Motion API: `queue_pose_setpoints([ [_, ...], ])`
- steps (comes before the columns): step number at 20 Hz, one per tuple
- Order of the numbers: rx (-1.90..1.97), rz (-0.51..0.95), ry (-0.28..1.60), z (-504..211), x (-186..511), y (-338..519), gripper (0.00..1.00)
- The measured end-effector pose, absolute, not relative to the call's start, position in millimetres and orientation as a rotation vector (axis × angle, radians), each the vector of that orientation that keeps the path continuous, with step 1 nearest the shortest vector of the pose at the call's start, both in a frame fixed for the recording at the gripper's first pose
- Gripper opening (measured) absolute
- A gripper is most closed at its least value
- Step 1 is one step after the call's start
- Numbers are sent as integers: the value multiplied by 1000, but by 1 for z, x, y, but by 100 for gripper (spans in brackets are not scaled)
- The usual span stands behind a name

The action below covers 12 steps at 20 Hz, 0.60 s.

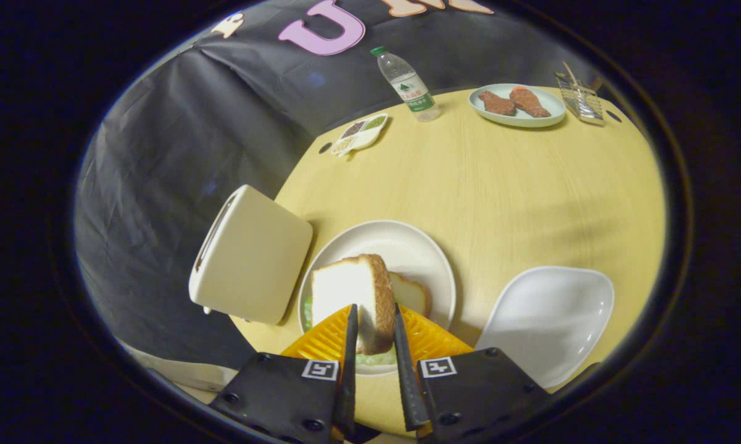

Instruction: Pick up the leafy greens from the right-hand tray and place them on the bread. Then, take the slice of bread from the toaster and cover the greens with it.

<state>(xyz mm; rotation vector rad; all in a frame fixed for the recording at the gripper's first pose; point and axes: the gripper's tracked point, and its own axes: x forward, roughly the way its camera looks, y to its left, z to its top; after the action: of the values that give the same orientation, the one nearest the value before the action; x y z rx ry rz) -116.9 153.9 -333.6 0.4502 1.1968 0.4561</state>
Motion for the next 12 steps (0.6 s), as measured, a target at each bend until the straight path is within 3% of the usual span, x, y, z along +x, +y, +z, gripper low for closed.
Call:
queue_pose_setpoints([
  [7, 423, 477, 1147, -323, -117, 144, 100],
  [12, 386, 467, 1050, -304, -109, 123, 100],
])
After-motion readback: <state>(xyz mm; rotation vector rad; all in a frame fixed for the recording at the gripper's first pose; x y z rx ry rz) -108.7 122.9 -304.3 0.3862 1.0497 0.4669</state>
